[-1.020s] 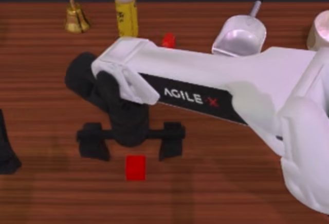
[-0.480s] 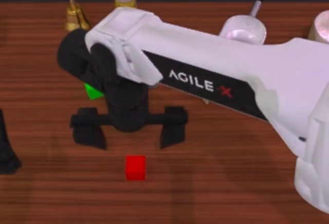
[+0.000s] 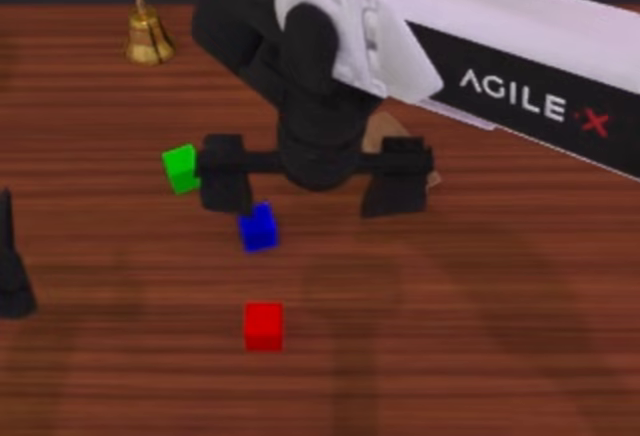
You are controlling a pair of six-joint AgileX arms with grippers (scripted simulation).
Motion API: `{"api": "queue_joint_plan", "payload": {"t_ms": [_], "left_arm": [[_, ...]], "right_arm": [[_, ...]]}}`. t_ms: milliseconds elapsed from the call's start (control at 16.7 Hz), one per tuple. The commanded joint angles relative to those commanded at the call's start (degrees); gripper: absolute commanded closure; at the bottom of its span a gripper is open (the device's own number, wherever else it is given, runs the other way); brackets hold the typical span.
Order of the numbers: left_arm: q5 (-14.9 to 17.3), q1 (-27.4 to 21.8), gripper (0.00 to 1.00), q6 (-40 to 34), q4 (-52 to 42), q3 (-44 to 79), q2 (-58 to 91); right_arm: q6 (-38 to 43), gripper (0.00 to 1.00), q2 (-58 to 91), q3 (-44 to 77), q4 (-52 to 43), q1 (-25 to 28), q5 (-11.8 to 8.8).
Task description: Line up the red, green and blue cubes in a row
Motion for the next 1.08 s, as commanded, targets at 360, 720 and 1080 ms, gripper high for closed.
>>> {"api": "queue_joint_plan", "payload": {"t_ms": [360, 720, 1080], "left_arm": [[3.20, -3.59, 0.00, 9.04, -16.36, 22.72, 26.53], [4.83, -7.45, 0.00, 20.19, -37.55, 49.11, 61.99], [3.47, -10.51, 0.00, 31.54, -55.74, 76.73, 95.80]], "right_arm": [[-11.77, 0.00, -29.47, -23.47, 13.39, -10.95, 3.88], [-25.49, 0.00, -65.20, -55.10, 30.13, -24.53, 4.78], [-37.49, 0.00, -95.97, -85.25, 47.19, -36.77, 2.06]]}}
